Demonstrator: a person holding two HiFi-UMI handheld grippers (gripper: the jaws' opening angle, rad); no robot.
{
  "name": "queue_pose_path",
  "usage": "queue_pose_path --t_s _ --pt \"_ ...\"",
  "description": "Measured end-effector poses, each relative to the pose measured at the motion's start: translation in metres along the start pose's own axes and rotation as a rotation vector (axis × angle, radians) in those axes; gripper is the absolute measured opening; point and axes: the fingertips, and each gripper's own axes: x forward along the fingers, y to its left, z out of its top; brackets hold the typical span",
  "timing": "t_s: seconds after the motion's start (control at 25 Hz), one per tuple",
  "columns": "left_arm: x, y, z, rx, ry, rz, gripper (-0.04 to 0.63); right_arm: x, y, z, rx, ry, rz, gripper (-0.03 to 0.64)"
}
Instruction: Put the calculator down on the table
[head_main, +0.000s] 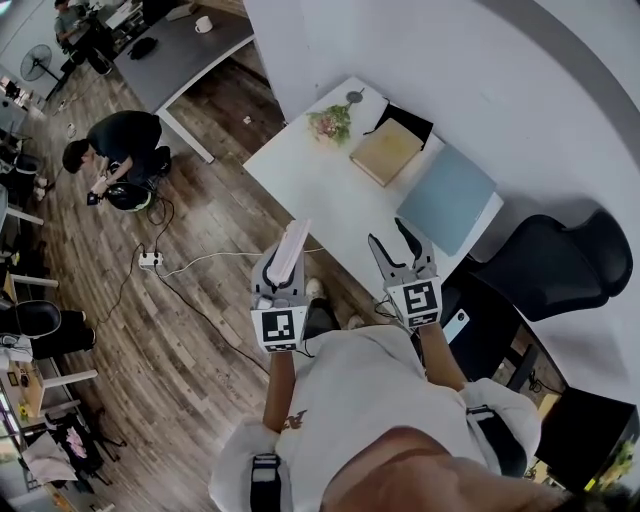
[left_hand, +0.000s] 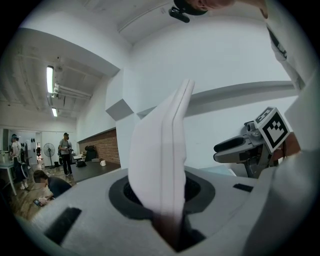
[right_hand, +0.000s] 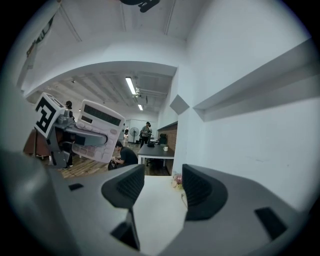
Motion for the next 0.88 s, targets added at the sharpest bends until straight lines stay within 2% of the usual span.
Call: queue_pose_path --t_s 0.52,0.88 --pt "0.06 0.079 -0.006 -0.01 -0.022 -0.151 0.109 0.077 0.007 0.022 -0.005 0.047 -0.143 0.238" --pt "0.102 0.119 -0.024 -0.032 -0.023 -0.285 0.109 0.115 0.009 0.018 -0.001 0.109 -0.268 0.238"
